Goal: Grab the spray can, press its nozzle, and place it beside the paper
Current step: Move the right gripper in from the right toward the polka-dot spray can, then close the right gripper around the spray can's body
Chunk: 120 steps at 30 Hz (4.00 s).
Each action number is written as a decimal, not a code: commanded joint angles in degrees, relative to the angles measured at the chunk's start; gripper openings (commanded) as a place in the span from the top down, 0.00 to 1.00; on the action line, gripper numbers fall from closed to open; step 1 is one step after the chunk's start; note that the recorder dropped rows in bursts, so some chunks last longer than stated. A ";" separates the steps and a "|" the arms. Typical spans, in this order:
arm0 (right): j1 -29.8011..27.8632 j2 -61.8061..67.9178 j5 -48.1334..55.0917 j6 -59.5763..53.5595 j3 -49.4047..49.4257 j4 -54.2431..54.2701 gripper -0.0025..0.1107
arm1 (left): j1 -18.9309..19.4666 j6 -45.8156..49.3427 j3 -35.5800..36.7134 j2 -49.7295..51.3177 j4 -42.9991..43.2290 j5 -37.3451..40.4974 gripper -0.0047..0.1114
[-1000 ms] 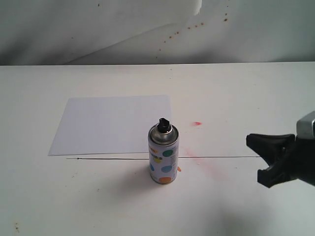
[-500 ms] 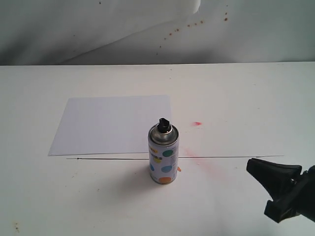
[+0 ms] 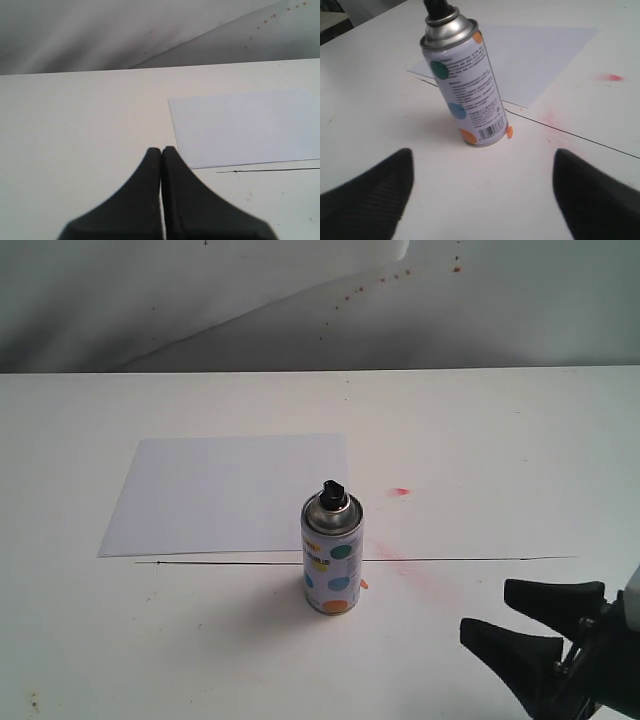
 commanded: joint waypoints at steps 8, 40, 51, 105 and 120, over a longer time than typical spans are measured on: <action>-0.27 0.05 0.70 -0.30 0.32 3.92 0.12 | 0.09 -0.18 0.28 -0.26 -0.01 -0.82 0.96; 21.77 20.19 13.33 3.82 -29.06 1.48 0.12 | 0.09 -0.18 0.28 -0.26 -0.01 -0.82 0.96; 26.13 22.74 12.34 0.29 -30.34 10.36 0.12 | 0.09 -0.18 0.28 -0.26 -0.01 -0.82 0.96; 26.56 23.98 12.29 1.30 -30.34 12.96 0.12 | 0.09 -0.18 0.28 -0.26 -0.01 -0.82 0.96; 26.56 23.87 9.35 2.59 -30.34 12.08 0.12 | 0.09 -0.18 0.28 -0.26 -0.01 -0.82 0.96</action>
